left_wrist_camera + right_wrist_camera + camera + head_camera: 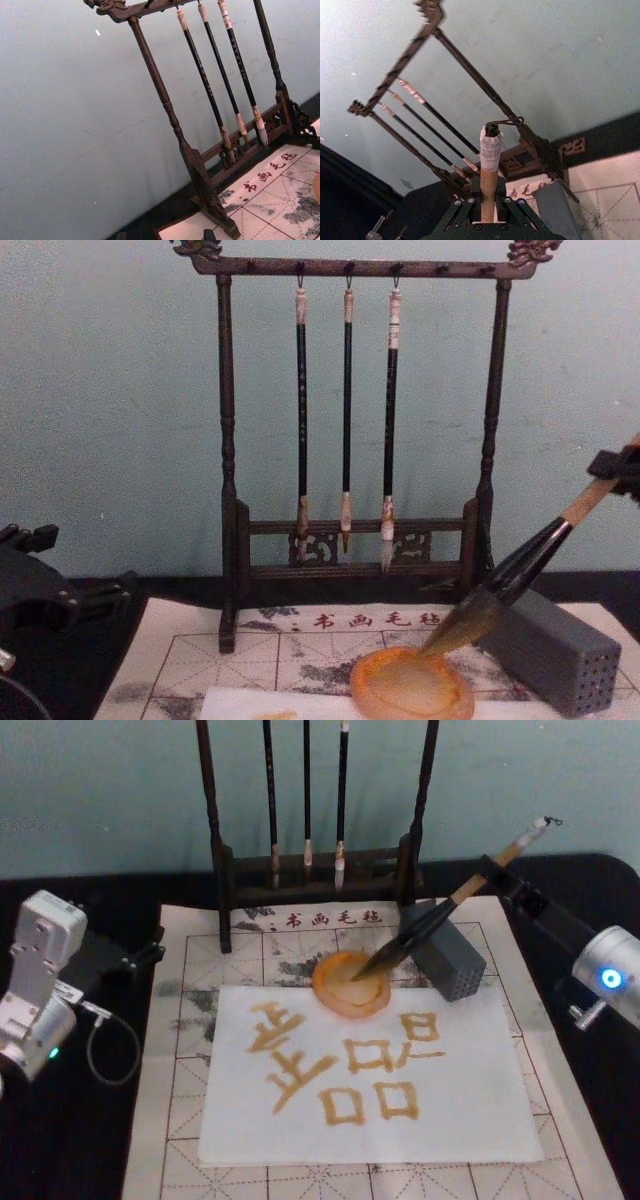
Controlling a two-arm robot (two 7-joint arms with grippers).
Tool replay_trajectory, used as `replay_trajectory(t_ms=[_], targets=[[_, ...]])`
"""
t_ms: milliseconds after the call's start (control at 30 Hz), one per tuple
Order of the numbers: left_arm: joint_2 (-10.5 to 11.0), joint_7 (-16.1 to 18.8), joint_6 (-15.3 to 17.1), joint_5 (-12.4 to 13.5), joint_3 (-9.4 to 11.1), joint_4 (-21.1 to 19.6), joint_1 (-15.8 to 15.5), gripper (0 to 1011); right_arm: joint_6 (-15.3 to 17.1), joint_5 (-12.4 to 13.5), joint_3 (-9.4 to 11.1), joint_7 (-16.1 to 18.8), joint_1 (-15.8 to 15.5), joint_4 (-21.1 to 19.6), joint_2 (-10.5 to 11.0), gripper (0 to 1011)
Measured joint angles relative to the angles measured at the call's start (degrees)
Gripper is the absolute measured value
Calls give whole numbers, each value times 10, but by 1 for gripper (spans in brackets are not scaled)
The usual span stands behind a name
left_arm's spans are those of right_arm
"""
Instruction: Pick up the brush from the inkstone, write on the paper, then place the brush back to its original position.
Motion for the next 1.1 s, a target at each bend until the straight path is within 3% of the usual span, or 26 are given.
replay_trajectory(t_ms=[200,467,1100], targets=[[0,0,0,0,0,0,0,1001,39,45,-4,-25,40,48,-16,181],[0,0,0,0,0,0,0,1001,60,82,-10,-48,75,102,-30,181],[0,0,0,0,0,0,0,1001,70,129,-26,-104,118,181,-49,181]])
